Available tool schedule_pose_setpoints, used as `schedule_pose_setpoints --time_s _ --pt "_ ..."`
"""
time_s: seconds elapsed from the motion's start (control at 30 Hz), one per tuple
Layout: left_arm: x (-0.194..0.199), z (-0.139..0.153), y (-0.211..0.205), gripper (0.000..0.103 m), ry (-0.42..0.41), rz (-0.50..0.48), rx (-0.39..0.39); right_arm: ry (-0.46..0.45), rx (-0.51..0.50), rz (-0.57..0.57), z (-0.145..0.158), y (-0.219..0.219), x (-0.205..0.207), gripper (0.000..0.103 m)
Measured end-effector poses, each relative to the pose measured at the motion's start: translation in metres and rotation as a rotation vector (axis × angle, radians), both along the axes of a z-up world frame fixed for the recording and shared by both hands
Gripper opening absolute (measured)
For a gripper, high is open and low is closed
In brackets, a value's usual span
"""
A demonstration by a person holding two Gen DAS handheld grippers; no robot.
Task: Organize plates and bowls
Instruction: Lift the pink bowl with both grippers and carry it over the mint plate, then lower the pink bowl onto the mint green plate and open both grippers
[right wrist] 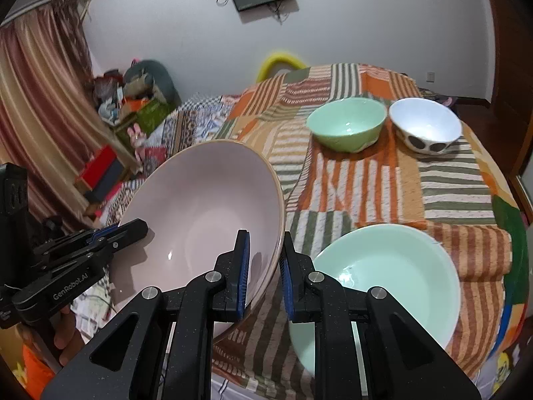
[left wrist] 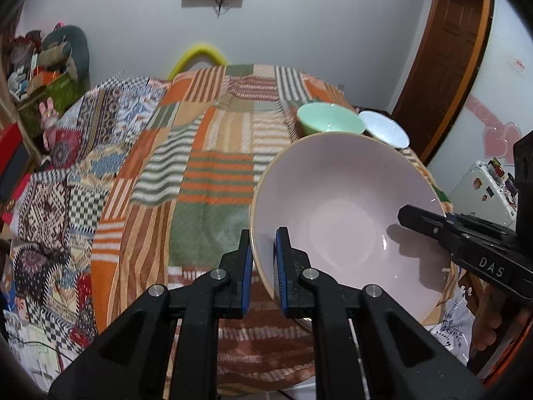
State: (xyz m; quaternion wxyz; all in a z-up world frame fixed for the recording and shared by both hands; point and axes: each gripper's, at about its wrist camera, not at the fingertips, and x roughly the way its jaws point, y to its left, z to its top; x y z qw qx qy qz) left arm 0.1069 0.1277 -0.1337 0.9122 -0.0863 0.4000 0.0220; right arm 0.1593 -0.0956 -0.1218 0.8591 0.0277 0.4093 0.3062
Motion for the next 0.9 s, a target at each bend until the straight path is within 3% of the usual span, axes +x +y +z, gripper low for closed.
schedule_pose_setpoints --time_s 0.9 --pt "0.024 -0.088 0.037 0.012 0.196 0.049 -0.039 0.159 -0.138 0.081 -0.076 0.050 0.021 0.016"
